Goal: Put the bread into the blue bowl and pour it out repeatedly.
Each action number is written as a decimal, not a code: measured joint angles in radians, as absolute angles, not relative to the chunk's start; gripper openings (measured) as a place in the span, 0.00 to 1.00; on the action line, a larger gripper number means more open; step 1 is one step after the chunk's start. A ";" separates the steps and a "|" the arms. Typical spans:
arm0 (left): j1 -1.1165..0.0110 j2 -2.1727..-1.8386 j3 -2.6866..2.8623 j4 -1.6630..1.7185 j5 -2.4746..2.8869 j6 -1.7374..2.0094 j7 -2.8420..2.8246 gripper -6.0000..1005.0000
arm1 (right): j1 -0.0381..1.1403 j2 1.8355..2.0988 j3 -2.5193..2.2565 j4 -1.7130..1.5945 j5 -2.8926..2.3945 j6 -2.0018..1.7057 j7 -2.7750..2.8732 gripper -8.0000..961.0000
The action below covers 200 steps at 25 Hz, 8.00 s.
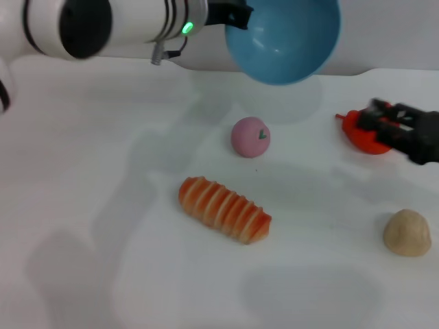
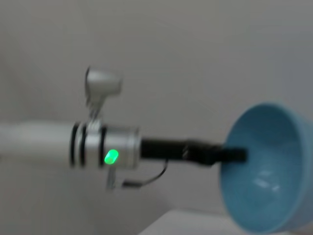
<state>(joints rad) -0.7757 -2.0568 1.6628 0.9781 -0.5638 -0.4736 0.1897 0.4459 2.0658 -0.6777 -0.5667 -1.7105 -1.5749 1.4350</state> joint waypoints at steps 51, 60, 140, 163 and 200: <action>-0.674 -2.061 1.419 1.296 -0.475 -1.120 0.241 0.00 | 0.712 2.087 -1.906 -0.537 -1.630 -0.796 1.935 0.47; -0.675 -2.060 1.430 1.292 -0.451 -1.126 0.178 0.00 | 0.641 2.066 -1.773 -0.610 -1.655 -0.924 1.883 0.35; -0.928 -2.078 1.717 0.894 -0.672 -1.220 0.162 0.00 | 0.273 2.074 -0.926 -0.569 -0.977 -1.458 1.146 0.43; -0.950 -2.077 1.821 0.790 -0.735 -1.132 0.162 0.05 | 0.283 2.075 -0.915 -0.518 -0.946 -1.465 1.113 0.43; -0.497 -2.059 1.656 1.166 -0.488 -0.432 0.176 0.60 | 0.254 2.070 -0.882 -0.479 -0.953 -1.434 1.115 0.43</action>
<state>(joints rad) -0.4969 -2.0586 1.6556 1.1658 -0.4883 -0.4322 0.1758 0.2539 2.0705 -0.8817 -0.4794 -0.9530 -1.4341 1.1151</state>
